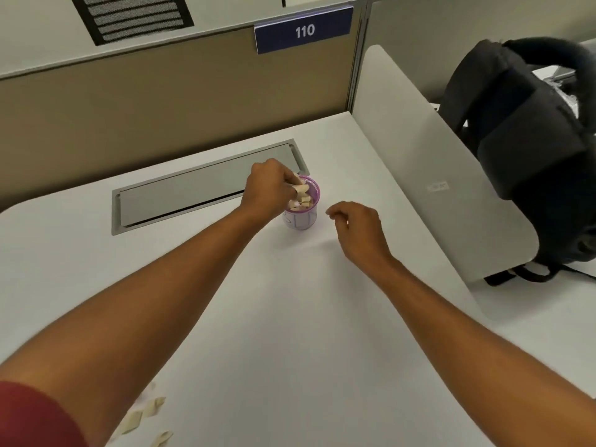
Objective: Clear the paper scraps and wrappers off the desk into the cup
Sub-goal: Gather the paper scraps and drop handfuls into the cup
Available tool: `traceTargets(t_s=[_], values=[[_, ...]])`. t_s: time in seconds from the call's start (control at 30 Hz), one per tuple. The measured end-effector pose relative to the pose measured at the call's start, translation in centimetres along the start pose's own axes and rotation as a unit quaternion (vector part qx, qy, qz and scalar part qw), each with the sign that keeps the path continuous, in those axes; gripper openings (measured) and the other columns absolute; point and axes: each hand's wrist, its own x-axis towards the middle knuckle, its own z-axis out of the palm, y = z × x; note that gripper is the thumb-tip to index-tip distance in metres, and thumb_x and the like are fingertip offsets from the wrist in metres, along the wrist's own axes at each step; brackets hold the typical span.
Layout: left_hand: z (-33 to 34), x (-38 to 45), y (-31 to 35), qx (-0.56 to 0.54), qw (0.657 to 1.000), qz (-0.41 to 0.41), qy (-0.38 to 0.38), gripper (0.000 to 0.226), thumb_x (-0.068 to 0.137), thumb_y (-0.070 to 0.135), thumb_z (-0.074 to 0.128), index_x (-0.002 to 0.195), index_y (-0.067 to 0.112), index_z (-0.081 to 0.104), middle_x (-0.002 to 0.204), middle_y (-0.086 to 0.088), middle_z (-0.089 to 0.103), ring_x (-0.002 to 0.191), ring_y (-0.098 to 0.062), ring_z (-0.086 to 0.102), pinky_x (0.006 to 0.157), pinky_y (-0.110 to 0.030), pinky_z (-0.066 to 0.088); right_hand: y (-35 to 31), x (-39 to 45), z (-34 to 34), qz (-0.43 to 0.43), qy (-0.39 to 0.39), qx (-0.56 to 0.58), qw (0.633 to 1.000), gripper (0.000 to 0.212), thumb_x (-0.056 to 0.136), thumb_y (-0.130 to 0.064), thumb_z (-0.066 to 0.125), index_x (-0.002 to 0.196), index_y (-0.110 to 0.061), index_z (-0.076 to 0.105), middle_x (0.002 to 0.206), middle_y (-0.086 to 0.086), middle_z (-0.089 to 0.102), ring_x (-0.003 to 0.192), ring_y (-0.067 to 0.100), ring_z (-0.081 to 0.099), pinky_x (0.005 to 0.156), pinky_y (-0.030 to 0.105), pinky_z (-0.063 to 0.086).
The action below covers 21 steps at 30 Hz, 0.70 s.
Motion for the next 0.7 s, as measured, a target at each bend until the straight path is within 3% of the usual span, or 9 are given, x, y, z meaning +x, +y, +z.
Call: traceTargets(t_s=[0.17,0.27,0.53,0.7], values=[[1.0,1.3,0.7,0.171,0.981,0.055,-0.067,0.037,0.086,0.02,0.081,0.121,0.009,0.076,0.117,-0.015,0.073,0.103,-0.031,0.069,0.074,-0.029,0.046,3.8,-5.9,3.4,-0.042,-0.053,-0.01,0.998,0.03,0.097,0.002,0.054,0.119,-0.009,0.072,0.119,0.007,0.072,0.115,0.023,0.066,0.105,0.024,0.044],[1.1,1.6,1.1,0.239,0.961,0.095,-0.098,0.04,0.087,0.022,0.079,0.125,0.011,0.073,0.121,-0.015,0.072,0.105,-0.033,0.069,0.075,-0.031,0.045,4.8,-7.7,4.7,-0.065,-0.051,-0.003,0.997,0.03,0.097,0.004,0.054,0.118,-0.008,0.072,0.121,0.008,0.069,0.122,0.024,0.061,0.111,0.029,0.043],[-0.7,2.0,2.4,0.277,0.945,0.145,-0.092,0.038,0.085,0.009,0.078,0.122,0.017,0.074,0.121,-0.012,0.072,0.107,-0.033,0.069,0.074,-0.035,0.052,5.2,-8.7,5.4,-0.082,-0.049,-0.007,0.995,0.025,0.096,0.003,0.057,0.113,-0.006,0.074,0.129,0.009,0.062,0.132,0.023,0.055,0.112,0.037,0.045],[1.0,0.8,1.5,0.321,0.922,0.183,-0.113,0.034,0.089,0.015,0.076,0.123,0.015,0.073,0.119,-0.014,0.07,0.1,-0.033,0.066,0.076,-0.033,0.041,5.0,-8.9,5.2,-0.088,-0.045,-0.029,0.995,0.025,0.095,0.001,0.058,0.112,-0.008,0.073,0.131,0.008,0.061,0.131,0.021,0.054,0.109,0.033,0.047]])
